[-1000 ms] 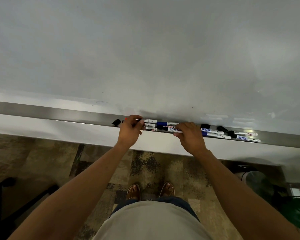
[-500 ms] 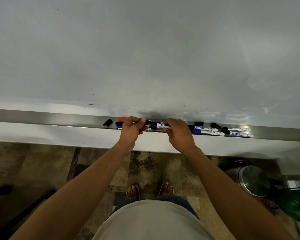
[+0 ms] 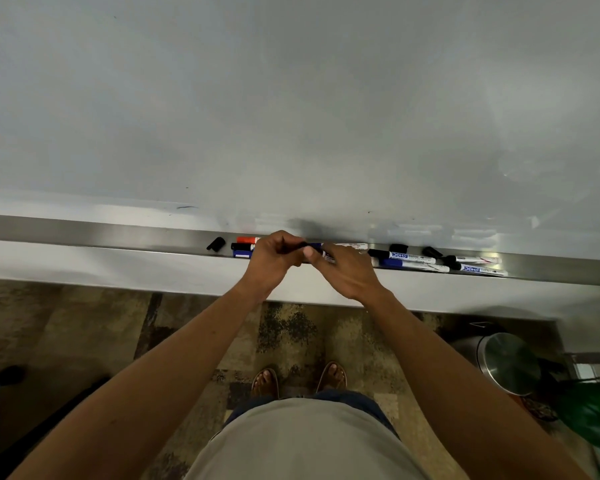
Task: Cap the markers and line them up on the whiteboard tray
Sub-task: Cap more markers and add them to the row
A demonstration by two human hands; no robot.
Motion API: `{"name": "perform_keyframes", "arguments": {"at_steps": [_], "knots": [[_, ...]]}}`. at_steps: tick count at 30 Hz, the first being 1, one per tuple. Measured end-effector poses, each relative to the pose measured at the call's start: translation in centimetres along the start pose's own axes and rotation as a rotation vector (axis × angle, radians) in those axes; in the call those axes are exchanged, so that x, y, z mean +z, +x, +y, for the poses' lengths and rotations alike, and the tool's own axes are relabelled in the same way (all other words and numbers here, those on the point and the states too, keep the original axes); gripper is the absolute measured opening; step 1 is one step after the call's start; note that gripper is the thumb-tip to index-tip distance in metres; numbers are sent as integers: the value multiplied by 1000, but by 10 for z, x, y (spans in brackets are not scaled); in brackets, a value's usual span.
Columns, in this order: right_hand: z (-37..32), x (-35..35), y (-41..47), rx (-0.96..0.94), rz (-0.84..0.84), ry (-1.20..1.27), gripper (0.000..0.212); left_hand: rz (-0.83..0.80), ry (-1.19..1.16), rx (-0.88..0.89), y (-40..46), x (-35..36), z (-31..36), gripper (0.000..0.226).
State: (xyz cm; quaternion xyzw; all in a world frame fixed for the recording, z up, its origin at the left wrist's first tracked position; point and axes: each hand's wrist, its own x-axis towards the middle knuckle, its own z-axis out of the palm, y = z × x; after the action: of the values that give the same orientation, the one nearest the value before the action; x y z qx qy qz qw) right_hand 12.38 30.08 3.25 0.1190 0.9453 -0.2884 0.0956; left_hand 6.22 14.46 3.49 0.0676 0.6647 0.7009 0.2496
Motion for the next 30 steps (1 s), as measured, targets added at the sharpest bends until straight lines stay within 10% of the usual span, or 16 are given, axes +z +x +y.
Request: {"name": "perform_keyframes", "arguments": {"at_steps": [19, 30], "knots": [[6, 4, -8, -16, 151, -18, 60, -97, 294, 95, -5, 3, -7, 24], [61, 25, 0, -129, 256, -248, 24, 485, 643, 23, 11, -65, -12, 13]]}}
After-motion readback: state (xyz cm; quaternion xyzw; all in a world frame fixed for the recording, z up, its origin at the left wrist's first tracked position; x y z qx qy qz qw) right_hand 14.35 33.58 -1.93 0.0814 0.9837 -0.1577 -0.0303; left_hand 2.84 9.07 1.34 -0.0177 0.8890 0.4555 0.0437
